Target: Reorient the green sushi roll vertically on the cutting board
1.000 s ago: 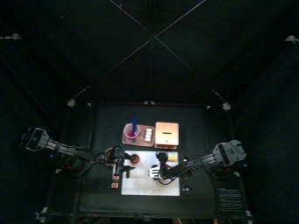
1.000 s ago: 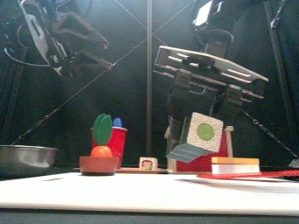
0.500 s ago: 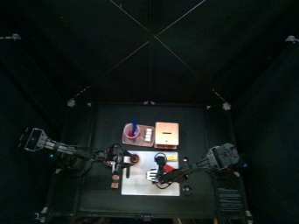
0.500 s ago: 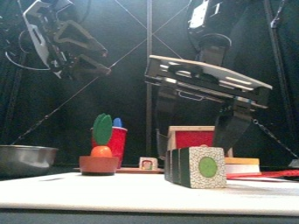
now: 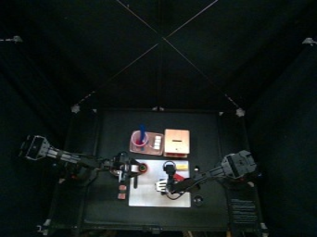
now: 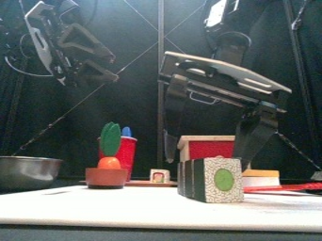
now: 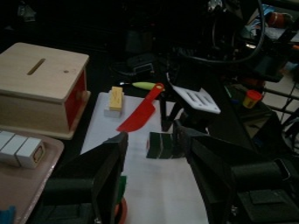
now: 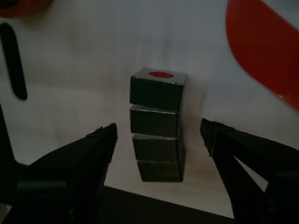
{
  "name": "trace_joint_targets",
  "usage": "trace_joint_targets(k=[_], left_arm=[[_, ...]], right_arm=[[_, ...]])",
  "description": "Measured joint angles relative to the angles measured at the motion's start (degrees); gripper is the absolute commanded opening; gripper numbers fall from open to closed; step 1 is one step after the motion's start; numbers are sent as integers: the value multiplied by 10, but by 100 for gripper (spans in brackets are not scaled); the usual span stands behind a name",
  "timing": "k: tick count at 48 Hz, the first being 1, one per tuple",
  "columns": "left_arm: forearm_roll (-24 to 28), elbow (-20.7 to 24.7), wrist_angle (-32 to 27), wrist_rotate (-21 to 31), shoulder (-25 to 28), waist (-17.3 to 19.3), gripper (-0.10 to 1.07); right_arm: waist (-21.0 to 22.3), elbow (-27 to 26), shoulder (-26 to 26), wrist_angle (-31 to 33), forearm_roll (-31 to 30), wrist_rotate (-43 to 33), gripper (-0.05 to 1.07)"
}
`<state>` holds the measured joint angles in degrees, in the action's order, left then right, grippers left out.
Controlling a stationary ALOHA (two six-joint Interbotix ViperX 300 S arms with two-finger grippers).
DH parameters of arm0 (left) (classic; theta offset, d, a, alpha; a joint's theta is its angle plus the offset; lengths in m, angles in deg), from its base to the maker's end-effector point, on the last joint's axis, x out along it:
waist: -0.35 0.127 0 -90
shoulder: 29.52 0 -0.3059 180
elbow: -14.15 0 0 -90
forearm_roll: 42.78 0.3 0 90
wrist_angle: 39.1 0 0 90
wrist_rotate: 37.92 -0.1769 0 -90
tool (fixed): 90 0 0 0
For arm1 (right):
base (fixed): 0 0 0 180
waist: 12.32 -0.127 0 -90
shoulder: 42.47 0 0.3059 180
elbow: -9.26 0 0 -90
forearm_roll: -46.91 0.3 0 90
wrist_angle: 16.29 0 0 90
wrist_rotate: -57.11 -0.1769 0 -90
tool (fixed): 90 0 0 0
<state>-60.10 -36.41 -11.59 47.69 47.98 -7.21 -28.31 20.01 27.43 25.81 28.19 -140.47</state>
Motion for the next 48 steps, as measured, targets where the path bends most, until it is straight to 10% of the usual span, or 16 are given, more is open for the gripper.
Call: trace_joint_targets(k=[31, 48], left_arm=[[18, 27, 0, -3, 0, 7, 86], [23, 26, 1, 2, 1, 7, 86]], right_arm=[[83, 269, 291, -75, 185, 487, 104], [125, 343, 347, -75, 280, 691, 104]])
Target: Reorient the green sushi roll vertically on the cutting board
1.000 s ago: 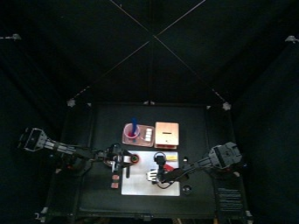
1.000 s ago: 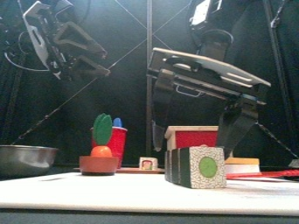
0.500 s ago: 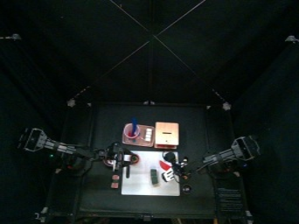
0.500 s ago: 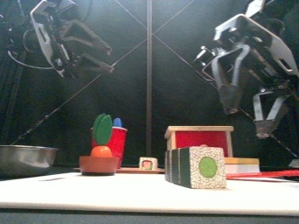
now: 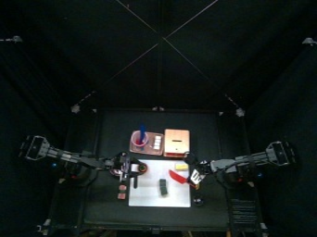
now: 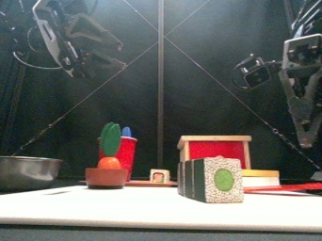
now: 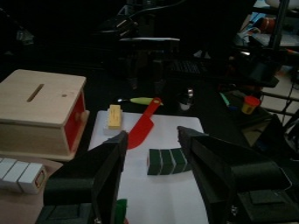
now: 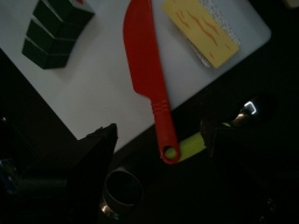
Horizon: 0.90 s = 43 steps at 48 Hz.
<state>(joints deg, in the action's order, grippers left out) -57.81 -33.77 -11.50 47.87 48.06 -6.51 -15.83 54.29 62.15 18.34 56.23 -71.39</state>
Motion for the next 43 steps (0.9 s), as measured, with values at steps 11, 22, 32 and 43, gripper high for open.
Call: trace_joint_targets(k=[11, 22, 32, 43], left_arm=[[-4, 0, -1, -4, 0, 0, 86], [4, -9, 0, -3, 0, 0, 86], [4, -25, -1, -2, 0, 2, 86], [4, -34, -2, -2, 0, 8, 86]], right_arm=[[1, 9, 4, -36, 11, 59, 104], [-7, 11, 34, -106, -40, 52, 104], [-12, 21, 28, -147, -67, 51, 104], [-13, 21, 11, -151, -78, 51, 104]])
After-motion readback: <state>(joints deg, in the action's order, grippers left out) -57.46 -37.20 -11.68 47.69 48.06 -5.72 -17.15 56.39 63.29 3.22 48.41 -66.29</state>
